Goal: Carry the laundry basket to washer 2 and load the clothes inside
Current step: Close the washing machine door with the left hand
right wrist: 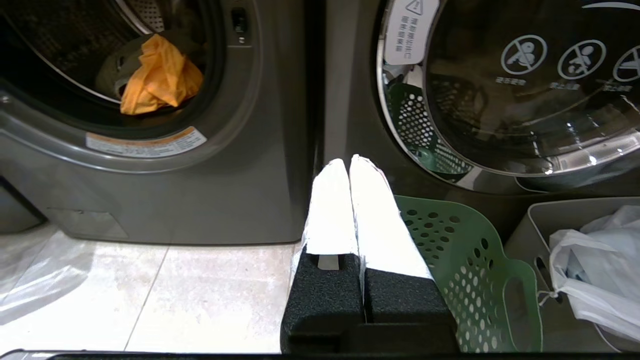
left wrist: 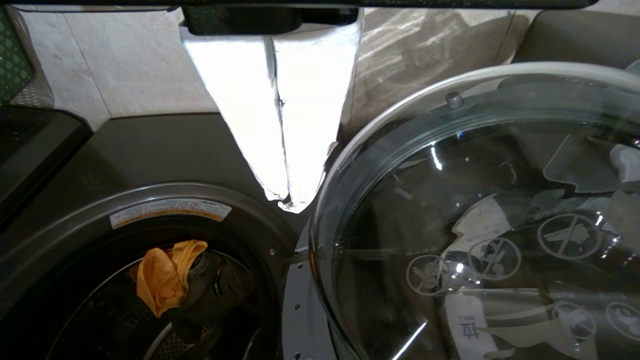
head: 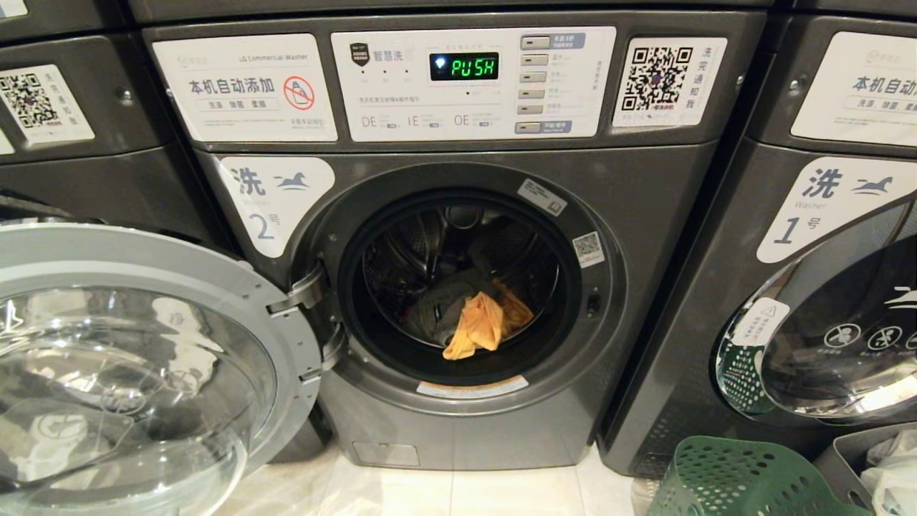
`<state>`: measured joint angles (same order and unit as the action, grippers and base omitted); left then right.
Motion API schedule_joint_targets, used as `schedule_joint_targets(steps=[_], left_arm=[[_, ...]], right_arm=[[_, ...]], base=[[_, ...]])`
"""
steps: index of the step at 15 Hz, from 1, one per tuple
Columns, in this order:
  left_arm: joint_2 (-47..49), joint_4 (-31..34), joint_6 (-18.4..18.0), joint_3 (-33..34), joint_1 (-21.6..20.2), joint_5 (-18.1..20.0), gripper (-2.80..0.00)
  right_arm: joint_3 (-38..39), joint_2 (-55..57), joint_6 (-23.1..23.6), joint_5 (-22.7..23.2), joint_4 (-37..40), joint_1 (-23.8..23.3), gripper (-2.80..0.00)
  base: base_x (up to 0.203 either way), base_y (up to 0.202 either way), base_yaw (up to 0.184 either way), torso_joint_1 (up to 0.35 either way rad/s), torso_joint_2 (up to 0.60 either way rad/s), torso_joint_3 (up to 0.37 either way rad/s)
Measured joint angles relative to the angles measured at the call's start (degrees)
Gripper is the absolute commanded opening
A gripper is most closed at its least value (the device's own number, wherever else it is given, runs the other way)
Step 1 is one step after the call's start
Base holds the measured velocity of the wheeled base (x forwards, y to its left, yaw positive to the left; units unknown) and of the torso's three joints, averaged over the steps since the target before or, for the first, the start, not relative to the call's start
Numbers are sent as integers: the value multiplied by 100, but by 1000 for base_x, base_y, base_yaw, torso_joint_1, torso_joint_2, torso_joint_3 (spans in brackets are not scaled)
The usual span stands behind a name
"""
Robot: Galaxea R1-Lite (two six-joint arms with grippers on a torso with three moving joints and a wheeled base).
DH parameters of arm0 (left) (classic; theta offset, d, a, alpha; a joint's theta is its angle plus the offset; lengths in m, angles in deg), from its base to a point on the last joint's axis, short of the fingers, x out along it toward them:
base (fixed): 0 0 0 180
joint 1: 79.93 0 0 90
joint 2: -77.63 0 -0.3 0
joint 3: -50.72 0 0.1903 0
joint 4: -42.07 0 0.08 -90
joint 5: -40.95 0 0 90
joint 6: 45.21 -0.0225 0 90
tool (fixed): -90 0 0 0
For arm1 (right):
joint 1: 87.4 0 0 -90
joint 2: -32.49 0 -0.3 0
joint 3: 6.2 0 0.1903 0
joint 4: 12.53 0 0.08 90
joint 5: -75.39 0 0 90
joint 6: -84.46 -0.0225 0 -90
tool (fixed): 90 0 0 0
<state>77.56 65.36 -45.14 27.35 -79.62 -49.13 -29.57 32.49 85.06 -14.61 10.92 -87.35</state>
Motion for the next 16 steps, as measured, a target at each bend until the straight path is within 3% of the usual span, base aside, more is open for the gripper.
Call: schedule_joint_targets(steps=[6, 16], left_arm=[[0, 0, 15, 0, 7, 0, -280], [0, 0, 9, 0, 4, 0, -280]], right_arm=[[0, 0, -9, 0, 3, -7, -280], [0, 0, -9, 0, 1, -5, -280]], base=[[-8, 0, 0, 1, 0, 1], [-190, 0, 1, 2, 3, 4]])
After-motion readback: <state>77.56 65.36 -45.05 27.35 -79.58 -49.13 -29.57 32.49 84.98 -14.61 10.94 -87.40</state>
